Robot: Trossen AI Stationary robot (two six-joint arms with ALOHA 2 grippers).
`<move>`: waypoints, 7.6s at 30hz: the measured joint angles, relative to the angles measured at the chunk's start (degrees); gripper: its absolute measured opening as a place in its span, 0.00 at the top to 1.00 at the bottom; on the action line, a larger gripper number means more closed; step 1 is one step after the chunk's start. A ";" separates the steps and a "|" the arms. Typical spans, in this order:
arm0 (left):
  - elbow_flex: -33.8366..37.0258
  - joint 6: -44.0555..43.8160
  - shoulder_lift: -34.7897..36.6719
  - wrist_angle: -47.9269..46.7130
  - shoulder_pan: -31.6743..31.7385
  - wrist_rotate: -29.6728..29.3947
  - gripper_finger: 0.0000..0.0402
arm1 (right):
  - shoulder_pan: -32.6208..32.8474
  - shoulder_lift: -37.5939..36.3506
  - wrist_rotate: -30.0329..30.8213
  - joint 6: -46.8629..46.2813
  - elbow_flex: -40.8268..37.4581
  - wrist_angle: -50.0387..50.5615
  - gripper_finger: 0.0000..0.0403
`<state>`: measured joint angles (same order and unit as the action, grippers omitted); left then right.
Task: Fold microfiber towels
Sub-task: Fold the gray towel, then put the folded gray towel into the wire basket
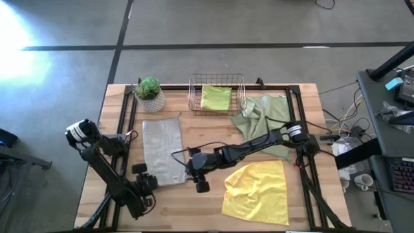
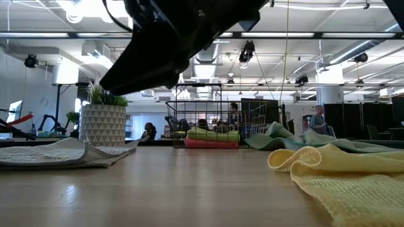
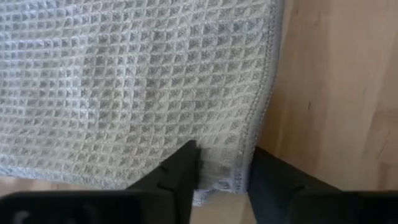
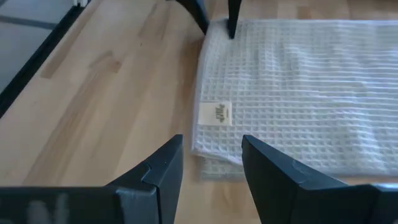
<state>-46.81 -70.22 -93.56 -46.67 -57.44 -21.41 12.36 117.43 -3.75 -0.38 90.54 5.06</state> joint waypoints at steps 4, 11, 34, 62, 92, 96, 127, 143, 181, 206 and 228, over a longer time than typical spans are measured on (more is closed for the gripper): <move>-0.12 0.05 -0.13 0.41 0.51 -0.11 0.89 | 0.00 3.22 -2.70 0.33 2.91 0.70 0.62; -0.47 0.04 -0.14 1.10 0.81 -0.10 0.98 | -0.04 8.18 -2.93 0.46 8.74 3.66 0.62; -2.03 -3.02 3.65 5.07 3.59 1.96 1.00 | -0.58 23.24 1.90 0.51 32.48 30.03 0.64; -10.84 -2.95 4.13 6.80 4.90 4.98 1.00 | 2.97 20.08 0.32 -14.16 44.08 53.10 0.98; -22.97 -13.46 4.02 -19.98 8.51 10.32 1.00 | 1.91 18.95 7.22 -17.83 44.10 50.35 0.98; -20.90 -13.03 4.02 -21.43 10.94 11.27 1.00 | -0.70 19.54 7.33 -17.07 43.80 48.99 0.98; -15.33 -9.97 4.00 -26.85 15.76 14.01 0.60 | -6.39 19.43 8.32 -17.62 43.14 43.58 0.65; -16.95 -5.44 4.10 -3.33 6.51 10.33 0.54 | -1.87 15.36 1.78 -4.25 43.14 65.47 0.62; -29.03 -0.19 -11.78 -11.34 -0.27 3.39 0.54 | 6.91 15.01 -2.67 7.73 32.78 43.97 0.68; -18.97 0.52 -11.78 -0.81 2.00 1.64 0.54 | 5.38 14.99 5.23 9.99 23.54 29.76 0.54; -13.37 1.36 -11.54 5.70 6.21 0.30 0.71 | 3.79 14.71 6.84 4.92 18.71 25.23 0.78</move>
<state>-60.18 -68.86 -105.10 -40.96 -51.23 -21.11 16.15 132.14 3.09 4.54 109.26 30.29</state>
